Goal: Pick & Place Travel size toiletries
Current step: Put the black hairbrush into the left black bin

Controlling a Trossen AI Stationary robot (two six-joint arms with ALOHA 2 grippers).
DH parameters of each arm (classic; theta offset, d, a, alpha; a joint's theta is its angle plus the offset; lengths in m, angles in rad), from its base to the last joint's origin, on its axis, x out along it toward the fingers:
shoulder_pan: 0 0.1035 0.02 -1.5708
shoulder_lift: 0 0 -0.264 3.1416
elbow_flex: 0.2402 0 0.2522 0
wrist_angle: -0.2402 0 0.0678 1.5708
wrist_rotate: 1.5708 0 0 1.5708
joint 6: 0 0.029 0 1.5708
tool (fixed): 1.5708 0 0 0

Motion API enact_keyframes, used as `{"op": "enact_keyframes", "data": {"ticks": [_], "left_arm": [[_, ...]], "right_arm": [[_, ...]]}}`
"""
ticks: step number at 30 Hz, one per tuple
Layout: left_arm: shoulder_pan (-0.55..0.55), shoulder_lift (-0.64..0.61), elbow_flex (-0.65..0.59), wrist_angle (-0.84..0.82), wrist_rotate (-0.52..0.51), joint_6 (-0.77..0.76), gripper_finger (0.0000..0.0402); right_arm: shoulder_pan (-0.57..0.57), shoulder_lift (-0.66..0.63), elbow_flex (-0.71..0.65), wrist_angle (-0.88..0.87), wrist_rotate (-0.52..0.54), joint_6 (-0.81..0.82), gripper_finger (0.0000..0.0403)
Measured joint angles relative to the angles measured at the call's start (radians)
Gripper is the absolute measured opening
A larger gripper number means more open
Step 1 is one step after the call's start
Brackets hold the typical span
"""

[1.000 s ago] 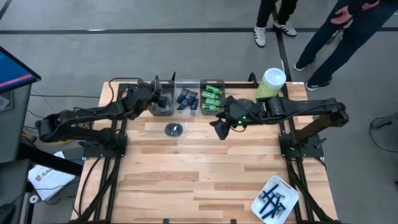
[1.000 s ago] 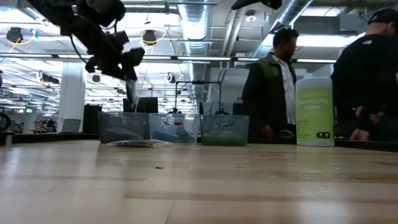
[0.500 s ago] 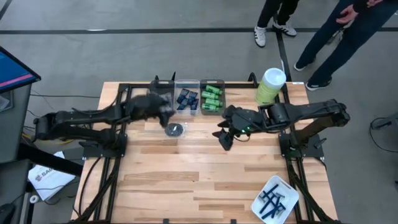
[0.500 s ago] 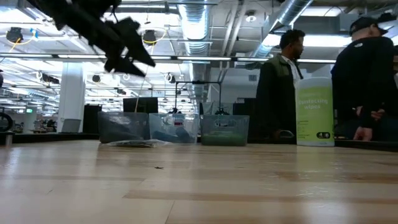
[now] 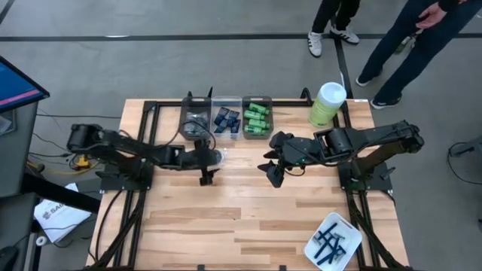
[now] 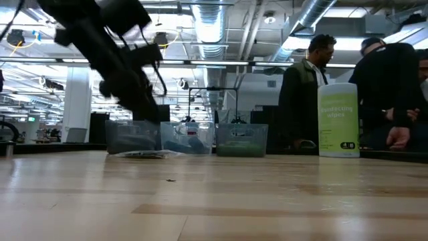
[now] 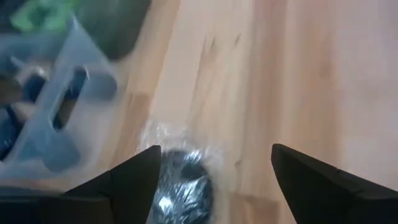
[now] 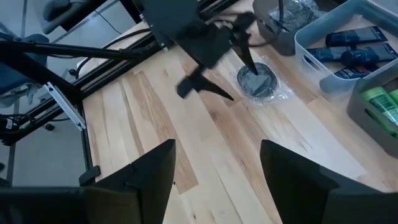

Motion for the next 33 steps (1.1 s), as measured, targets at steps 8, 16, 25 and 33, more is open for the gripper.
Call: {"op": "enact_keyframes", "data": {"ticks": [8, 16, 25, 33], "left_arm": [[0.084, 0.168, 0.0, 0.047, 0.083, -0.02, 0.03], [0.089, 0.242, 0.004, 0.061, 0.093, -0.05, 0.025], [0.089, 0.236, 0.002, 0.049, 0.025, -0.084, 0.0077], [0.089, 0.193, -0.003, 0.029, 0.104, -0.149, 0.0004]], "right_arm": [[0.0, 0.0, 0.0, -0.002, -0.001, 0.022, 0.0226], [0.018, 0.0, 0.0, -0.005, -0.002, 0.022, 0.0224], [0.061, -0.087, 0.0, 0.073, 0.034, -0.064, 0.0126], [0.126, -0.301, -0.007, 0.03, 0.144, -0.346, 0.0008]]}}
